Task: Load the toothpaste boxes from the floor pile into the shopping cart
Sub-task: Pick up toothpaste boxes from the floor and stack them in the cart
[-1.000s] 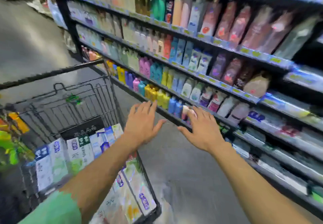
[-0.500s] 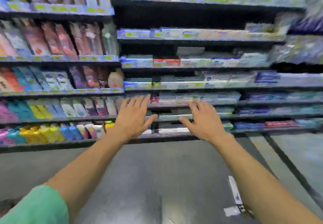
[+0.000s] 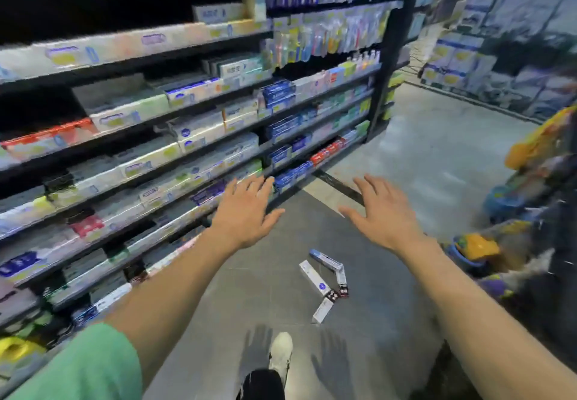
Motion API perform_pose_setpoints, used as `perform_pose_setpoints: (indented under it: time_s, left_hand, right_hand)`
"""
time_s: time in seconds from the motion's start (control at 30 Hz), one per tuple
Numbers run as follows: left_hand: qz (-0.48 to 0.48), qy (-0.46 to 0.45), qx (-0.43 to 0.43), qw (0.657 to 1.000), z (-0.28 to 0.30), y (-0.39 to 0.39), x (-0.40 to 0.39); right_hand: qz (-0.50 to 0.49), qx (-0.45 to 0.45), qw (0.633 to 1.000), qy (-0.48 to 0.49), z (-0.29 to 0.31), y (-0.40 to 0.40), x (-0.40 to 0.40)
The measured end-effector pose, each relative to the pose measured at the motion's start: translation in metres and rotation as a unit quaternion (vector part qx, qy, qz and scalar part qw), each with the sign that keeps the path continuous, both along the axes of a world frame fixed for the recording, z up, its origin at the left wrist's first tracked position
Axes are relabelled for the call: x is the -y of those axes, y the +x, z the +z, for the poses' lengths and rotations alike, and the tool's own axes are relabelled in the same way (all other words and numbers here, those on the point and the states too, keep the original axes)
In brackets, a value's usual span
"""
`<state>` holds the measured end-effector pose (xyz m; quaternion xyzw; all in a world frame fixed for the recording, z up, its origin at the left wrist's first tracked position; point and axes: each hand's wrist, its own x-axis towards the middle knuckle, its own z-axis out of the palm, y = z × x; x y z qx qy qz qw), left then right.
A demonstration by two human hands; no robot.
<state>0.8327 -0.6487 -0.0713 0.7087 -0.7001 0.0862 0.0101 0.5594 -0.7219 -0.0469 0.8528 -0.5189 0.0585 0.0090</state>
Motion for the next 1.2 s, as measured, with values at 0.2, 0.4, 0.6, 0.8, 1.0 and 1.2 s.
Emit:
perform_pose_setpoints:
  time_s: [0.2, 0.4, 0.6, 0.8, 1.0, 1.2]
  left_hand:
    - [-0.081, 0.035, -0.001, 0.996, -0.033, -0.034, 0.123]
    - [-0.116, 0.055, -0.019, 0.991, -0.060, -0.047, 0.231]
    - [-0.126, 0.087, -0.026, 0.988, -0.112, -0.058, 0.310]
    - [-0.071, 0.093, -0.059, 0.991, -0.226, -0.066, 0.373]
    - [-0.009, 0.116, -0.104, 0.988, -0.419, -0.078, 0.388]
    - [0.037, 0.141, -0.130, 0.981, -0.651, -0.077, 0.393]
  right_hand:
    - [-0.106, -0.007, 0.994, 0.034, -0.024, -0.050, 0.070]
    - [-0.166, -0.018, 0.984, 0.062, -0.050, -0.068, 0.149]
    - [-0.169, -0.014, 0.980, 0.104, -0.106, -0.075, 0.226]
    - [-0.123, -0.019, 0.982, 0.140, -0.210, -0.080, 0.313]
    - [-0.084, 0.038, 0.987, 0.132, -0.408, -0.075, 0.373]
    - [-0.042, -0.002, 0.988, 0.150, -0.654, -0.065, 0.397]
